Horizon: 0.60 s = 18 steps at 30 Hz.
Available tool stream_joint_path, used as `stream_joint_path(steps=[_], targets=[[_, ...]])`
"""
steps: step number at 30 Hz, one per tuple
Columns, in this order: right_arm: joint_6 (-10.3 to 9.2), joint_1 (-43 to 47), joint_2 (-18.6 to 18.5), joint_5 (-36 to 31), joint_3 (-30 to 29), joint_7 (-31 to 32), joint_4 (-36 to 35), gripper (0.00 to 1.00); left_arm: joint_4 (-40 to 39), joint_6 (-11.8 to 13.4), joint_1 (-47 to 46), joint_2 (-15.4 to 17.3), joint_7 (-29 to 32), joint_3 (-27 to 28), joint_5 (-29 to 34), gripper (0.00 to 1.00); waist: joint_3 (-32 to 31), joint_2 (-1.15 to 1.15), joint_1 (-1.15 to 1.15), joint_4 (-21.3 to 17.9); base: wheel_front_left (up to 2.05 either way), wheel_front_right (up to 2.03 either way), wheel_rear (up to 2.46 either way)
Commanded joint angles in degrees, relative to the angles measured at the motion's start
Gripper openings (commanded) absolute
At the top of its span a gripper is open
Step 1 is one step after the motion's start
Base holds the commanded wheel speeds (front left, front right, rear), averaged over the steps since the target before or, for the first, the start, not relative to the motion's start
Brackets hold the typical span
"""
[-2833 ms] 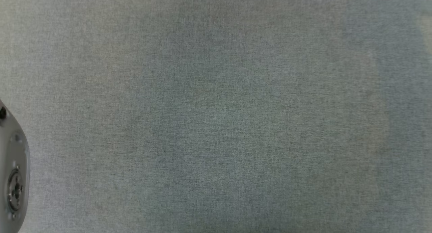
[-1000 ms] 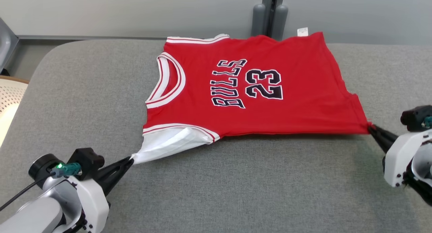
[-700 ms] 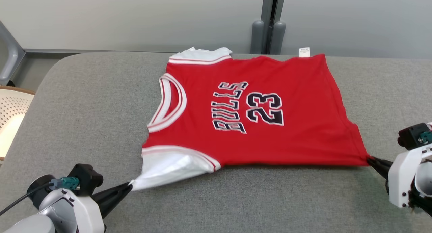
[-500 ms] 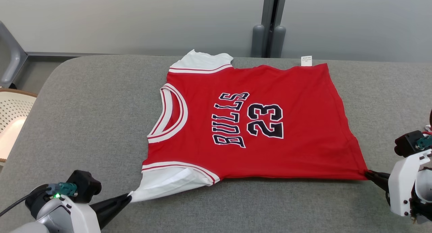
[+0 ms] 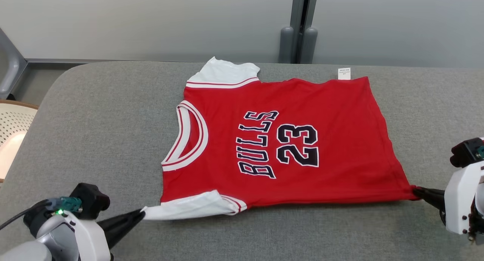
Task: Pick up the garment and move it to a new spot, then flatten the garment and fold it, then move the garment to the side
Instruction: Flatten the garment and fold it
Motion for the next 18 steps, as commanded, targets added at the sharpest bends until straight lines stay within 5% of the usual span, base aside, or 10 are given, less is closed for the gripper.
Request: stream_joint_path(steps=[1, 18], targets=[[-0.12, -0.95, -0.4, -0.56, -0.55, -0.97, -0.09, 0.0, 0.7, 0.56, -1.63, -0.03, -0.28, 0.81, 0.99, 0.0, 0.36, 0.0, 0.0, 0.01, 0.0, 0.0, 0.0], [-0.12, -11.0, 4.12, -6.38, -2.34, -5.79, 4.46, 0.0, 9.23, 1.13, -17.33, -7.81, -1.62, 4.76, 7.32, 0.0, 8.13, 0.0, 0.0, -1.82, 0.0, 0.0, 0.0]])
